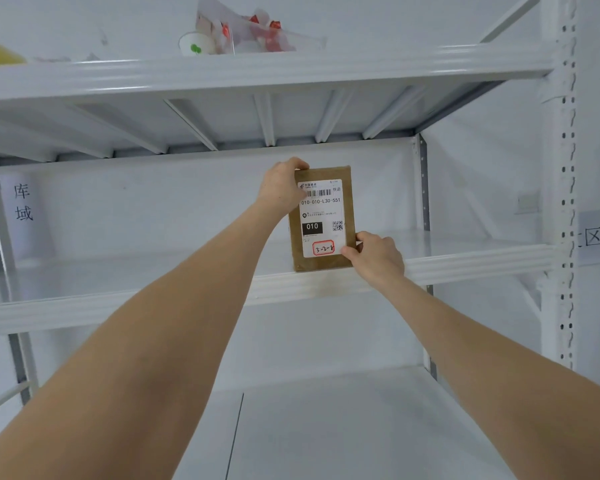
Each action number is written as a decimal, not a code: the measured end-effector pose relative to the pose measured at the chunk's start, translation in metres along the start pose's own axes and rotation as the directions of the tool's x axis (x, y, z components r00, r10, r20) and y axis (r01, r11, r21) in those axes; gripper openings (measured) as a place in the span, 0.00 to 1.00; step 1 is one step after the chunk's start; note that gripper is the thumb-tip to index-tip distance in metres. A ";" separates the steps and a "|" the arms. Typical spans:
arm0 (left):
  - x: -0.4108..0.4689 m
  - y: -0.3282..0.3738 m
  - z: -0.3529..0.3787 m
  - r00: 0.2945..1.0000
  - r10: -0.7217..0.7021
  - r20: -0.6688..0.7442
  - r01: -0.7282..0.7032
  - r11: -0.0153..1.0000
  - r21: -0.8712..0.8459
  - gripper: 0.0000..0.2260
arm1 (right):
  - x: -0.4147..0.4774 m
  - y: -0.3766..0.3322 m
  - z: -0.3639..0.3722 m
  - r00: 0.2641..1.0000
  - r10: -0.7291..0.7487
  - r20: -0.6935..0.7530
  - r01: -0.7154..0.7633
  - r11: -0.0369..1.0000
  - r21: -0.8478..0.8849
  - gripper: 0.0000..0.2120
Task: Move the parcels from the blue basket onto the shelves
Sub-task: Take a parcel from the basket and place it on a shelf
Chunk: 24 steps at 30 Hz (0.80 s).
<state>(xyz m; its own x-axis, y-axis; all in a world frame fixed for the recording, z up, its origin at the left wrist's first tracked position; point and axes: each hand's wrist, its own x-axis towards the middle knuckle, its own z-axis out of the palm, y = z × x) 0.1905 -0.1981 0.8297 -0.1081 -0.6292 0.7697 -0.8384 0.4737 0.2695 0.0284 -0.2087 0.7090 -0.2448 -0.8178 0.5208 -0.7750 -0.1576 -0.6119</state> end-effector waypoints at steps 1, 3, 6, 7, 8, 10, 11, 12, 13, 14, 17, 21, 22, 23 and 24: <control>0.000 0.000 0.001 1.000 -0.007 0.008 0.007 1.000 0.023 0.22 | -0.002 -0.001 -0.002 1.000 -0.018 -0.007 0.018 0.999 -0.048 0.20; 0.000 0.000 0.002 1.000 -0.009 0.013 0.008 0.996 0.086 0.22 | -0.008 -0.006 -0.005 0.995 -0.090 -0.049 0.082 0.984 -0.155 0.27; -0.002 0.003 0.000 1.000 0.006 0.006 -0.007 0.974 0.226 0.23 | -0.018 -0.017 -0.008 0.951 -0.273 -0.146 0.230 0.939 -0.255 0.39; -0.003 0.005 0.000 1.000 0.016 0.006 -0.017 0.964 0.266 0.23 | -0.018 -0.020 -0.006 0.930 -0.340 -0.137 0.291 0.912 -0.291 0.40; -0.004 0.006 0.000 1.000 0.025 0.010 -0.027 0.955 0.296 0.24 | -0.018 -0.023 -0.004 0.910 -0.398 -0.116 0.344 0.881 -0.325 0.40; -0.007 0.007 0.001 0.999 0.035 0.013 -0.037 0.943 0.331 0.25 | -0.017 -0.027 0.002 0.883 -0.465 -0.058 0.418 0.838 -0.350 0.38; -0.008 0.008 0.001 0.999 0.037 0.011 -0.038 0.940 0.339 0.25 | -0.017 -0.028 0.005 0.883 -0.468 -0.036 0.432 0.839 -0.331 0.36; -0.009 0.008 0.001 0.999 0.039 0.008 -0.039 0.939 0.341 0.25 | -0.017 -0.029 0.007 0.885 -0.466 -0.017 0.438 0.844 -0.310 0.35; -0.009 0.008 0.001 0.999 0.041 0.004 -0.040 0.940 0.340 0.25 | -0.017 -0.030 0.009 0.886 -0.464 0.001 0.443 0.844 -0.302 0.34; -0.008 0.008 0.001 0.999 0.045 0.000 -0.042 0.940 0.339 0.24 | -0.018 -0.030 0.008 0.885 -0.466 0.007 0.446 0.842 -0.305 0.34; -0.005 0.007 0.004 0.998 0.055 0.003 -0.053 0.940 0.337 0.24 | -0.019 -0.030 0.008 0.874 -0.487 -0.010 0.463 0.837 -0.292 0.31; -0.001 0.001 0.009 0.998 0.067 0.008 -0.066 0.943 0.327 0.23 | -0.016 -0.031 0.011 0.887 -0.462 0.017 0.436 0.823 -0.363 0.35; 0.001 -0.001 0.010 0.998 0.070 0.007 -0.068 0.943 0.325 0.23 | -0.015 -0.032 0.012 0.892 -0.452 0.025 0.427 0.822 -0.377 0.37; 0.003 -0.003 0.012 0.997 0.073 0.005 -0.070 0.943 0.326 0.22 | -0.014 -0.033 0.012 0.895 -0.445 0.031 0.422 0.822 -0.382 0.37; 0.005 -0.004 0.013 0.997 0.074 0.003 -0.071 0.942 0.328 0.22 | -0.013 -0.034 0.013 0.900 -0.435 0.034 0.416 0.830 -0.372 0.37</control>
<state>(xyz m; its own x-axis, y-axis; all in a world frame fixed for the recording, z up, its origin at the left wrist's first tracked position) 0.1864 -0.2112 0.8244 -0.1712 -0.5940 0.7860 -0.9573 0.2890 0.0099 0.0656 -0.1999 0.7153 0.1371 -0.6862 0.7144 -0.9617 -0.2650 -0.0701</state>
